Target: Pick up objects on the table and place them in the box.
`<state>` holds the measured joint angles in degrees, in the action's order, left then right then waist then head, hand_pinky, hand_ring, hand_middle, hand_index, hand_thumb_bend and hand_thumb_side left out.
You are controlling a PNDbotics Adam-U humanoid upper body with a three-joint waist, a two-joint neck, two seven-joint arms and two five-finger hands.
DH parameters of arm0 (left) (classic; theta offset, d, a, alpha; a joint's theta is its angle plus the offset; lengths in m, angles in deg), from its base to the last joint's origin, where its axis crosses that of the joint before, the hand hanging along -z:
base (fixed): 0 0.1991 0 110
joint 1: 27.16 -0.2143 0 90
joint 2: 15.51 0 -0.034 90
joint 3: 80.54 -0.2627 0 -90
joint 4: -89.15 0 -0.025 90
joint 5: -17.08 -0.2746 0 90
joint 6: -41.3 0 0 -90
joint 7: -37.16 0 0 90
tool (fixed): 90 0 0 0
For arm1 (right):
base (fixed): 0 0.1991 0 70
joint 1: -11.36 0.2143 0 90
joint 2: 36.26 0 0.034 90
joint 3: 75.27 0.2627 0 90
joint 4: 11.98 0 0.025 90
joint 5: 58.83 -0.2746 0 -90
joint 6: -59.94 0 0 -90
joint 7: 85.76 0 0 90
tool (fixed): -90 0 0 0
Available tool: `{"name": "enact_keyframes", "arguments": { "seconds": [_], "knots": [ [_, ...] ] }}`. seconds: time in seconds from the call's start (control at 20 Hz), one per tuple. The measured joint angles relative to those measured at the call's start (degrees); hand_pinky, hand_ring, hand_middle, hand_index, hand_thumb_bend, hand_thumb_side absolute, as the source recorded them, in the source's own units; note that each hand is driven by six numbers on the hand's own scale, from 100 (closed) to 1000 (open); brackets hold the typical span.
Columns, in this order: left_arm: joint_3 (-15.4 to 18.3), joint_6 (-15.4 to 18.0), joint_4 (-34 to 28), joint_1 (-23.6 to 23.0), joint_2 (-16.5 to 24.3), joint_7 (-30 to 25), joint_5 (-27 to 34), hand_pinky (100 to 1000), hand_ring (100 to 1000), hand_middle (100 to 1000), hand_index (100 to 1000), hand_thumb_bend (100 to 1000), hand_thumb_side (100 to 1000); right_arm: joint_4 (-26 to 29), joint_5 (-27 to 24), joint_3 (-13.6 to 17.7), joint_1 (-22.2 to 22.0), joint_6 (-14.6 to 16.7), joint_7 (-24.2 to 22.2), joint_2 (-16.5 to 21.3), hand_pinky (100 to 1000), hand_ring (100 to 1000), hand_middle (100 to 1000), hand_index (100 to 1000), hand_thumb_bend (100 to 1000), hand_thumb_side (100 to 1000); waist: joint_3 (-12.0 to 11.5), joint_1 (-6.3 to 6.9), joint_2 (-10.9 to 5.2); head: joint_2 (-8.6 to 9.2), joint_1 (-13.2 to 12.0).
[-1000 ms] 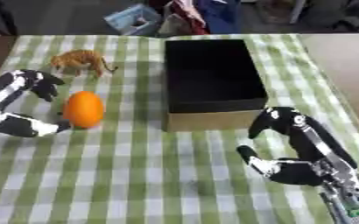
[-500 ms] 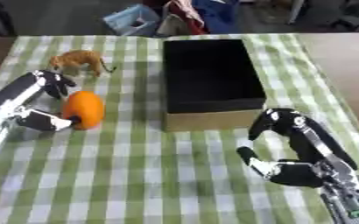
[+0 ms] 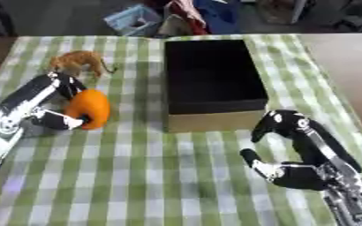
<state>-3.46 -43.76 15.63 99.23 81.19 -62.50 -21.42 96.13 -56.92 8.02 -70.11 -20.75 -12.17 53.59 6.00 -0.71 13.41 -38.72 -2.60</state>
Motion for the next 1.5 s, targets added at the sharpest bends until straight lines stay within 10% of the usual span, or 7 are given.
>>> {"name": "enact_keyframes", "arguments": {
  "seconds": [0.2,0.95,1.5],
  "knots": [
    [-0.2,0.5,-0.3,0.0,0.0,0.3,-0.2,608,482,398,502,264,108,0.0,0.0,0.0,0.0,0.0,0.0,0.0,669,542,512,567,349,100,0.0,-0.05,0.00,-0.01,0.0],
    [-2.1,-0.2,-9.0,9.1,2.9,0.9,4.6,610,484,415,415,231,100,0.0,0.0,-0.2,-0.1,0.1,-0.4,0.0,669,542,511,567,342,100,1.4,0.38,-0.38,-0.03,0.2],
    [-5.8,5.5,-2.3,20.7,-1.6,0.3,1.1,623,502,454,467,282,100,0.0,-0.9,-2.2,1.2,0.2,-2.5,0.1,669,542,511,567,343,100,6.9,1.28,-0.04,1.50,-2.1]
  ]
}}
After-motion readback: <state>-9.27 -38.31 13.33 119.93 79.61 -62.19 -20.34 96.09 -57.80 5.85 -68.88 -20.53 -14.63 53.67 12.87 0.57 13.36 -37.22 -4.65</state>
